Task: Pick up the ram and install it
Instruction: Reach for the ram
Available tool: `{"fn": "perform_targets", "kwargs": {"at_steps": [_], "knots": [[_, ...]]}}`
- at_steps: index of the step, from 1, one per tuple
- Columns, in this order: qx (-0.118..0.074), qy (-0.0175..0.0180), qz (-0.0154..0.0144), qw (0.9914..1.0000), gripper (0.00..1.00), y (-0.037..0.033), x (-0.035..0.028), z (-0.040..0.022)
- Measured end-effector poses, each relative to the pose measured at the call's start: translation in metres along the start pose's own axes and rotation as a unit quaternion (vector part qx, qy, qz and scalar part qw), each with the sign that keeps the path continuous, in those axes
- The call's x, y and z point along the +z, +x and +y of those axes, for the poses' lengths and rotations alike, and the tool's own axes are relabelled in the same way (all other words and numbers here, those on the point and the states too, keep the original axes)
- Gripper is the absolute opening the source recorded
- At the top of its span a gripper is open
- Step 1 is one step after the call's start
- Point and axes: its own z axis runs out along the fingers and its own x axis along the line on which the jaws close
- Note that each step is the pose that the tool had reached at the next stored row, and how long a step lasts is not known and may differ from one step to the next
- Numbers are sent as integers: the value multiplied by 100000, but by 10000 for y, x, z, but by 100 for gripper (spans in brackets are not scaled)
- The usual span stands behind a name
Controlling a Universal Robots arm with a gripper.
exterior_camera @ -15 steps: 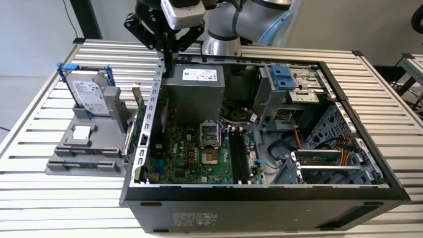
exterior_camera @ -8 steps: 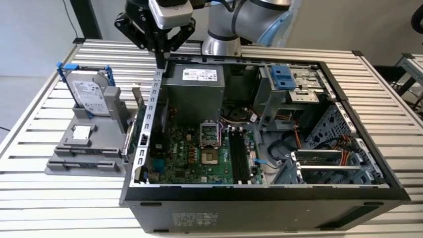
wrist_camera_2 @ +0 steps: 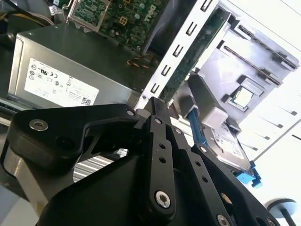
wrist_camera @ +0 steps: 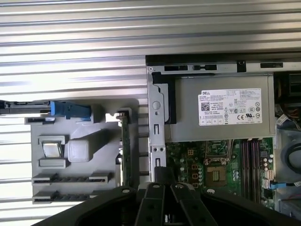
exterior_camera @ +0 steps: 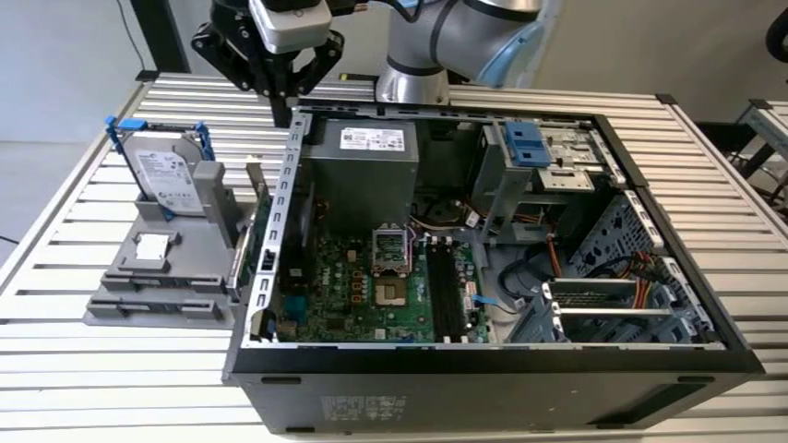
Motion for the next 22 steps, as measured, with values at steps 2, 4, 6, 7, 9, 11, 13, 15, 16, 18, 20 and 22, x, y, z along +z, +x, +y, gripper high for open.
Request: {"fn": "perform_targets", "kwargs": {"at_steps": [2, 4, 6, 7, 9, 11, 13, 15, 16, 18, 20, 22], "knots": [[-8, 0, -2, 100000, 0, 44, -1, -3], [-10, -1, -2, 100000, 0, 87, -2, -6], [-13, 0, -2, 100000, 0, 130, -3, -9], [-15, -2, -2, 100000, 0, 150, -3, -10], [-24, -3, -2, 100000, 0, 195, -4, -13], [-28, -1, -2, 100000, 0, 236, -5, -16], [-31, 2, 1, 100000, 0, 276, -6, -19], [-31, 1, 0, 100000, 0, 315, -7, -22], [-34, -3, 1, 100000, 0, 335, -7, -23], [-40, 0, 2, 100000, 0, 372, -8, -26], [-47, 0, 0, 100000, 0, 409, -9, -28], [-46, -1, 2, 100000, 0, 448, -10, -31]]}}
